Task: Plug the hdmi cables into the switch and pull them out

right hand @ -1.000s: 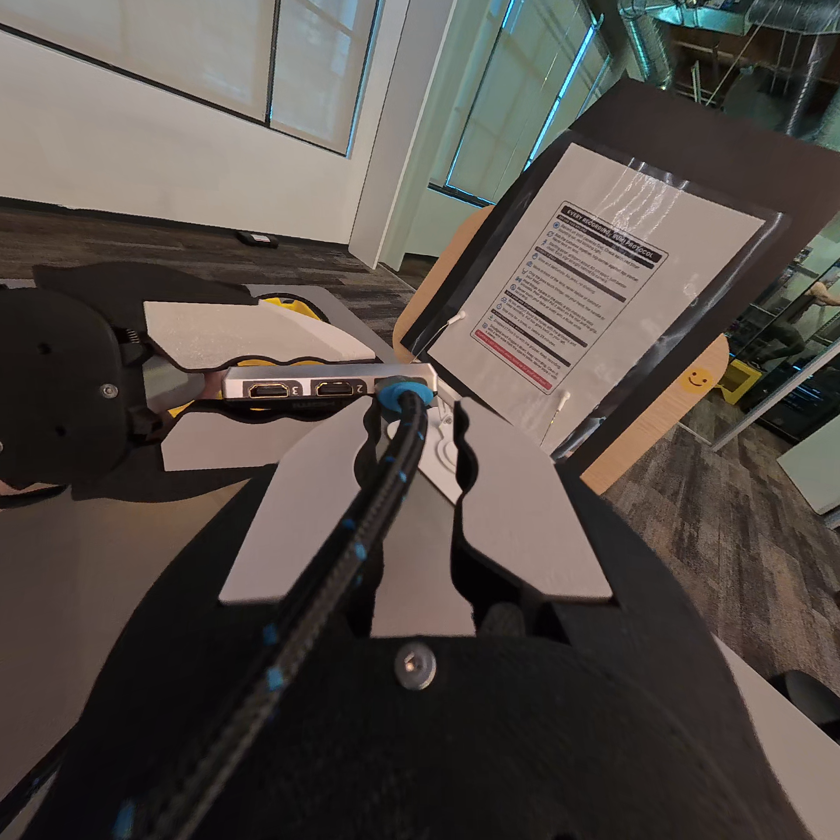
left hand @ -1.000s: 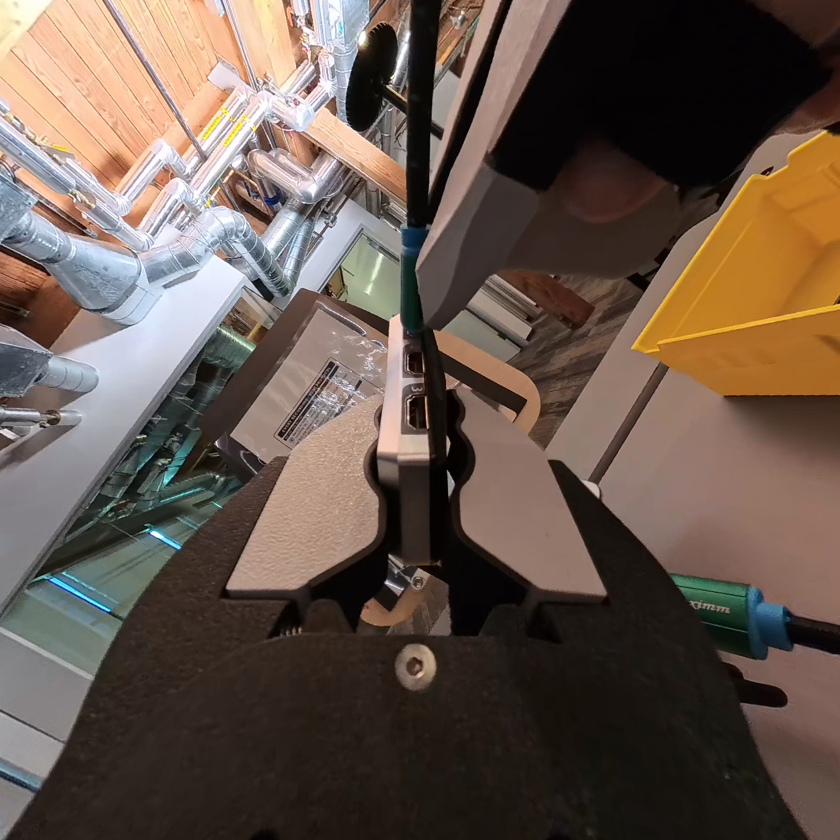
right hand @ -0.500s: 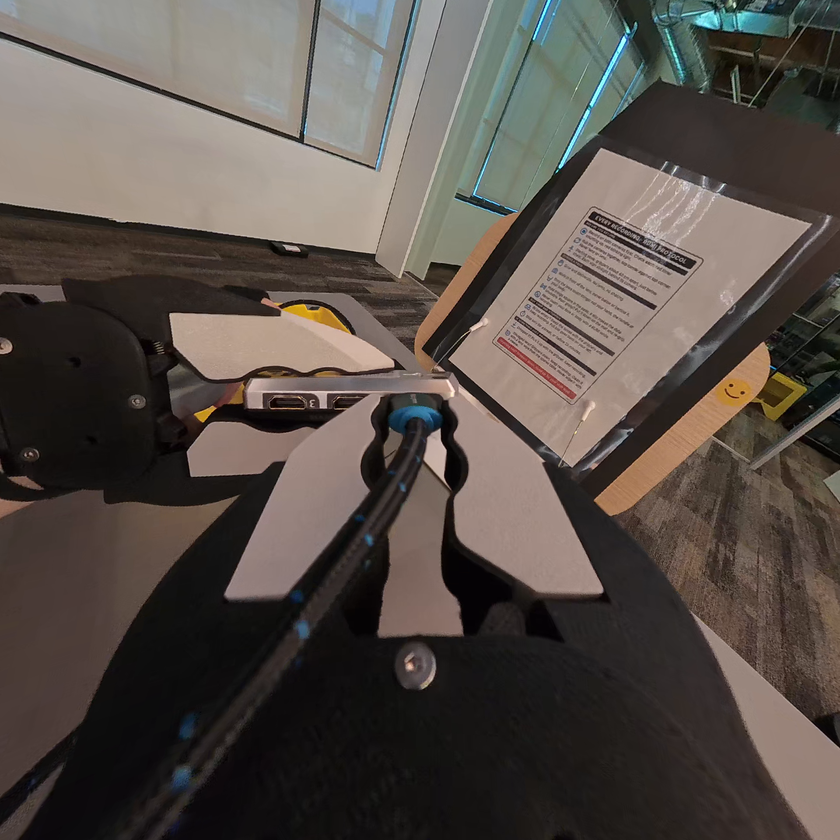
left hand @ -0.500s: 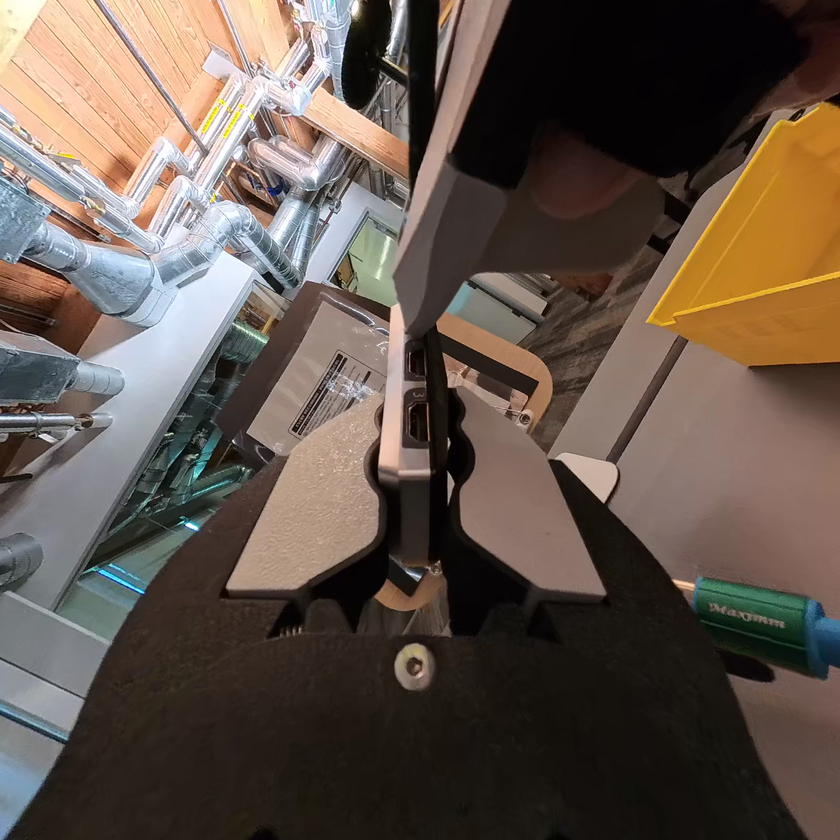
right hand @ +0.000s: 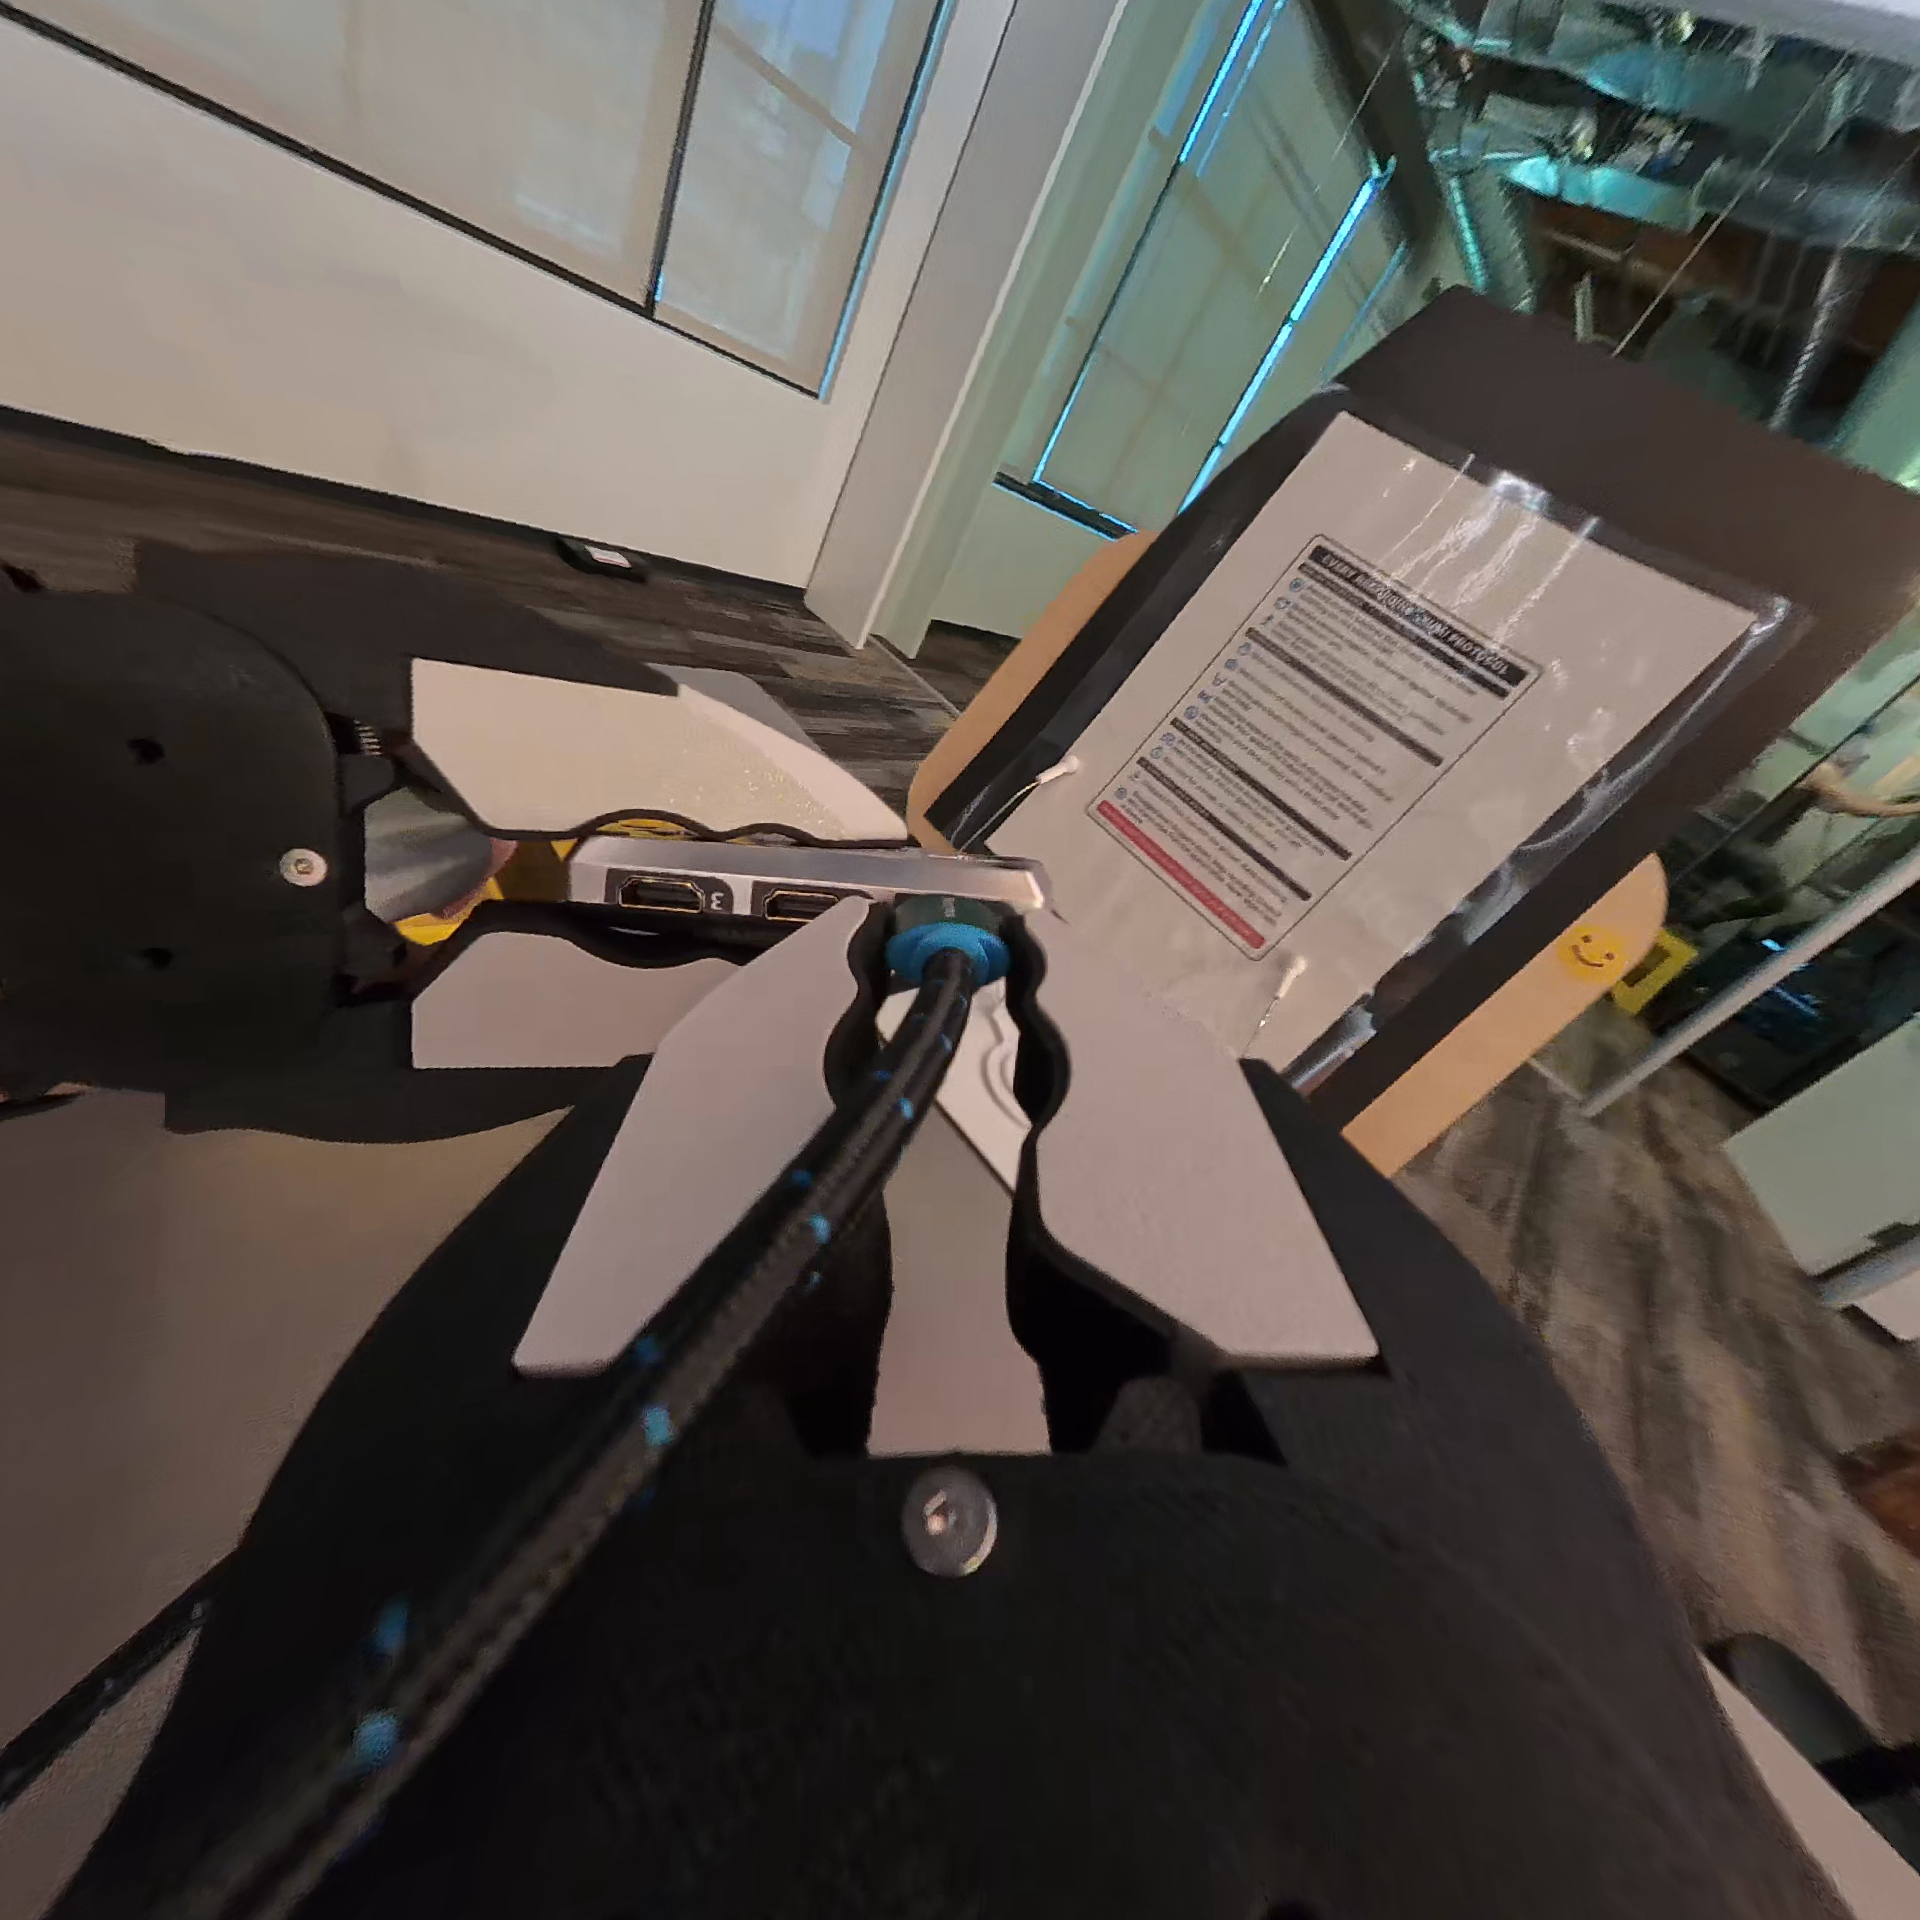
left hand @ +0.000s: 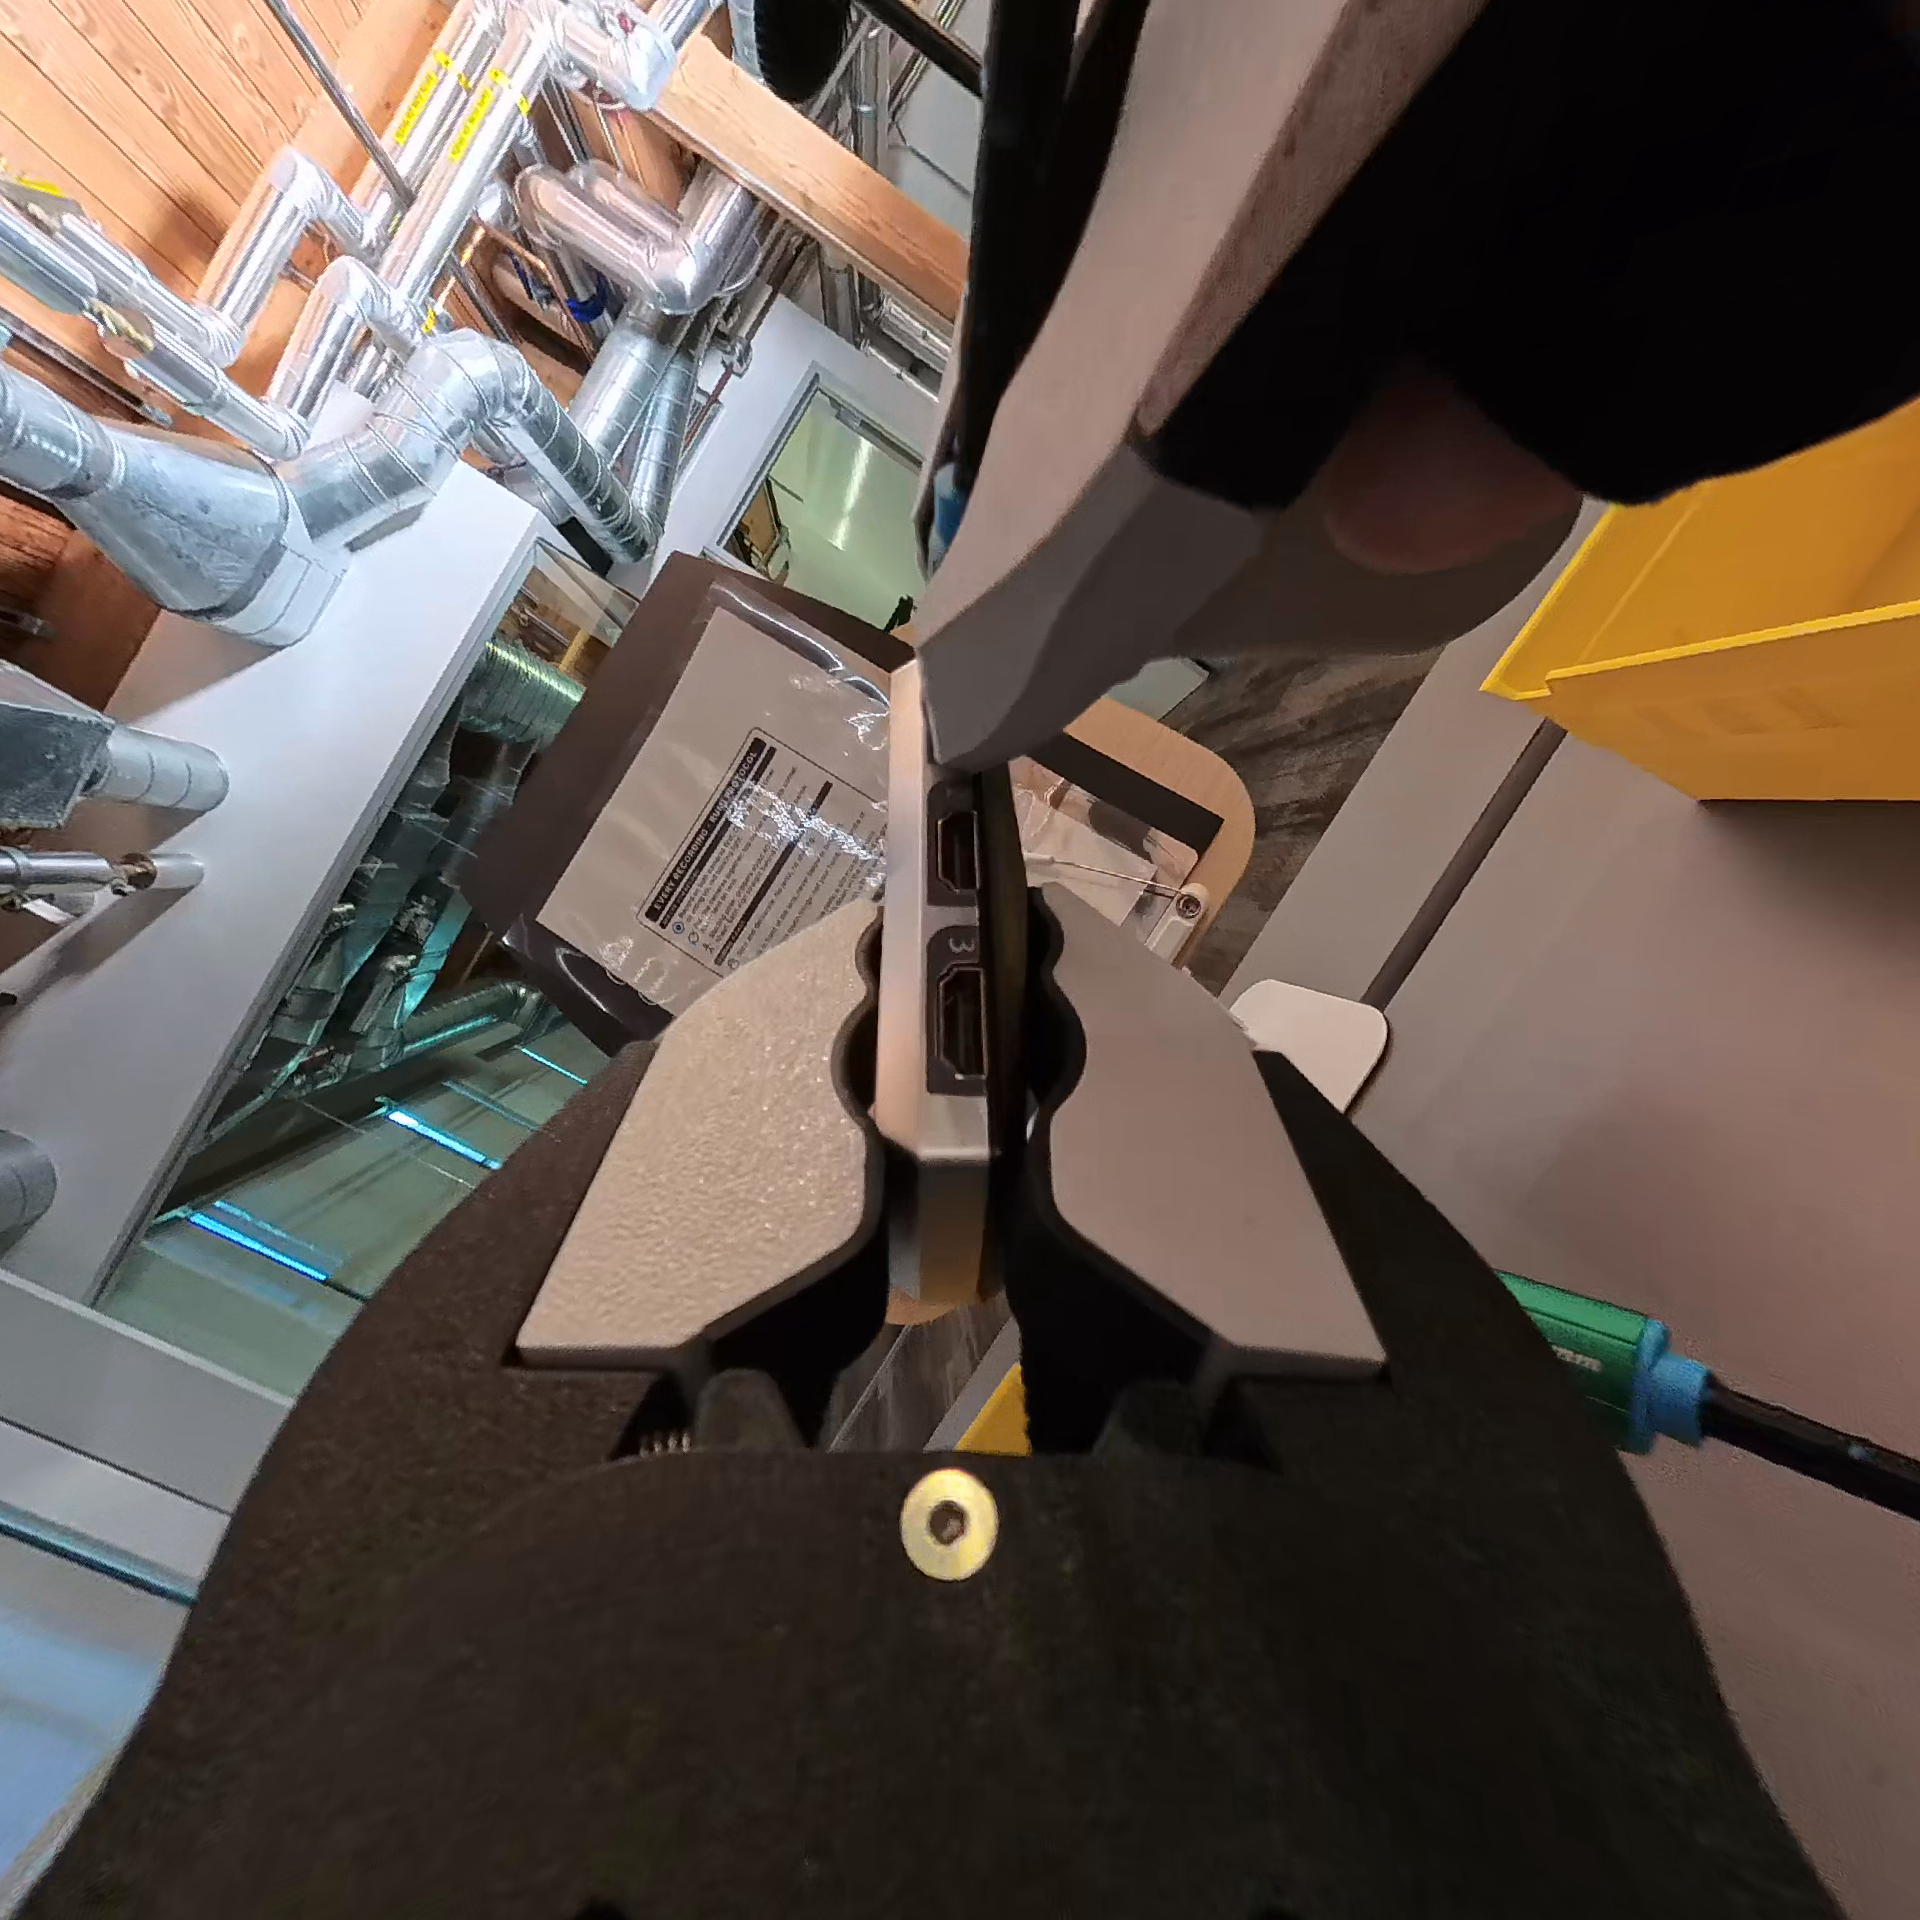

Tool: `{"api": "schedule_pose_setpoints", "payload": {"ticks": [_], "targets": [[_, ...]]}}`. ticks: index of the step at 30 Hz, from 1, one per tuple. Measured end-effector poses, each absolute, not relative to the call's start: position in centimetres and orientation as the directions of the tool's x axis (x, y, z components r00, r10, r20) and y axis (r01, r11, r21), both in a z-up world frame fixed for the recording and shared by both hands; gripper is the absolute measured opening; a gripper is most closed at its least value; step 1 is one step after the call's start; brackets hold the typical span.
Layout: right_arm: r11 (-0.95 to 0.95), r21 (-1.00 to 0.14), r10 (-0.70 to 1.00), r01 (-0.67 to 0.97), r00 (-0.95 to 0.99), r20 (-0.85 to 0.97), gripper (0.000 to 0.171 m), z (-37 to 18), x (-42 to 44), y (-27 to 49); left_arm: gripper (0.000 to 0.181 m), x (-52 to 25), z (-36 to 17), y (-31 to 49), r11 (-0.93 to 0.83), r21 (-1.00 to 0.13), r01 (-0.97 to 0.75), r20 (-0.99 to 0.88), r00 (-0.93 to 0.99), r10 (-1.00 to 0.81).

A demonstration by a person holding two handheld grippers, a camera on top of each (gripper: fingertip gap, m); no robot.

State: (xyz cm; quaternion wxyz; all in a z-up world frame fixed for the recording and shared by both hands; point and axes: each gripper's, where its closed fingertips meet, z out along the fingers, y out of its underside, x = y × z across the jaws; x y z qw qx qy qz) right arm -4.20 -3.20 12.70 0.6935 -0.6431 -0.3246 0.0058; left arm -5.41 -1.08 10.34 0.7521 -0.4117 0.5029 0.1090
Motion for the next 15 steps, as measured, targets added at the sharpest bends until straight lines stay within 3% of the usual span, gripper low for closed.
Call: {"api": "schedule_pose_setpoints", "payload": {"ticks": [10, 15], "targets": [[0.161, -0.87, 0.399, 0.465, 0.776, 0.489, 0.022, 12.37, -4.05, -3.04, 0.022, -4.9, 9.65, -0.97, 0.623, -0.574, -0.532, -0.811, 0.476, -0.34], [0.169, -0.877, 0.414, 0.45, 0.775, 0.478, 0.022, 12.57, -4.19, -3.3, 0.027, -4.68, 10.0, -1.5, 0.674, -0.524, -0.521, -0.832, 0.482, -0.275]]}}
